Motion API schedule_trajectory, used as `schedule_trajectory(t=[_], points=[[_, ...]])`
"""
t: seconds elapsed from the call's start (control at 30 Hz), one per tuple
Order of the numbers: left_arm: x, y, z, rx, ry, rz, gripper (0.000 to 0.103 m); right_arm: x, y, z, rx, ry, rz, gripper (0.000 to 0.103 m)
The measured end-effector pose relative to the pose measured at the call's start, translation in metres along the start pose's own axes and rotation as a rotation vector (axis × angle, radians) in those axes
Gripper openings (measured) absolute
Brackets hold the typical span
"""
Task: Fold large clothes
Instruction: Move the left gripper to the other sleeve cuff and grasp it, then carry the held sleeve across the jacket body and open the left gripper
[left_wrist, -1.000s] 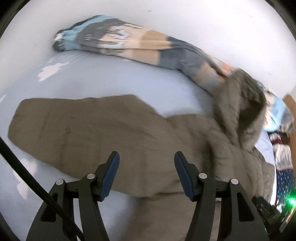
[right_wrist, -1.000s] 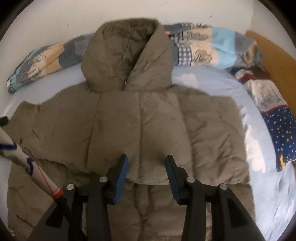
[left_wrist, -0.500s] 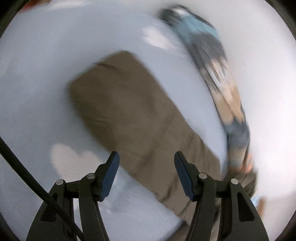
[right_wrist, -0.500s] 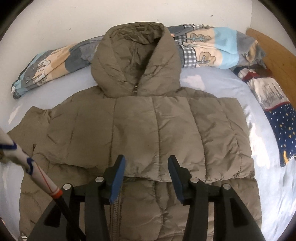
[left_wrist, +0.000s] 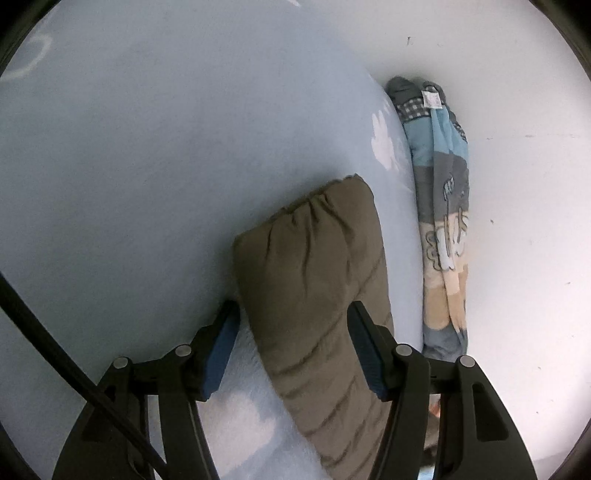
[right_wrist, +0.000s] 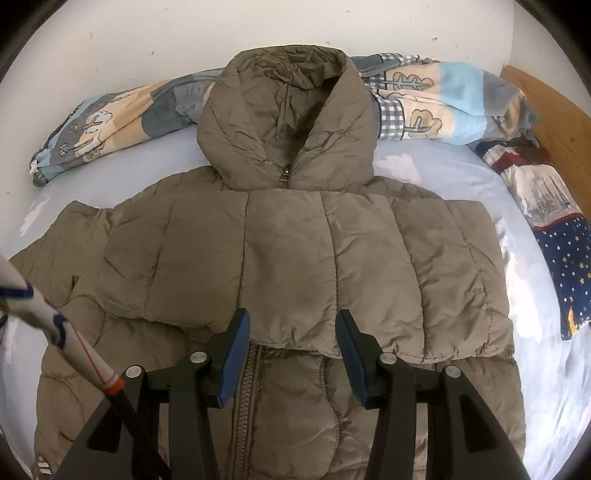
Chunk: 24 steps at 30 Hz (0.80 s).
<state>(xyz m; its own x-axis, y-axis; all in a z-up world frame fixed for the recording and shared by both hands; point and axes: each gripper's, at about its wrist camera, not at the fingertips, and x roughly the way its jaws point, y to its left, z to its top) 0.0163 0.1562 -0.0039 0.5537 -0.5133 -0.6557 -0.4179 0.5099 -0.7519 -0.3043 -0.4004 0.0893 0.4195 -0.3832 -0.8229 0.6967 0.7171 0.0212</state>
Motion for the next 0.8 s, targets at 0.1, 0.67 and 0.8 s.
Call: schedule_trajectory(t=[0.1, 0.67, 0.8], points=[[0.008, -0.007, -0.002, 0.006, -0.037, -0.006, 0.055, 0.001, -0.001, 0.001, -0.006, -0.004, -0.002, 0.052], [-0.045, -0.173, -0.117, 0.547, -0.082, -0.253, 0.014, -0.022, -0.019, 0.008, 0.076, -0.058, 0.074, 0.052], [-0.038, -0.216, -0.191, 0.734, 0.005, -0.300, 0.014, -0.030, -0.026, 0.011, 0.101, -0.077, 0.082, 0.052]])
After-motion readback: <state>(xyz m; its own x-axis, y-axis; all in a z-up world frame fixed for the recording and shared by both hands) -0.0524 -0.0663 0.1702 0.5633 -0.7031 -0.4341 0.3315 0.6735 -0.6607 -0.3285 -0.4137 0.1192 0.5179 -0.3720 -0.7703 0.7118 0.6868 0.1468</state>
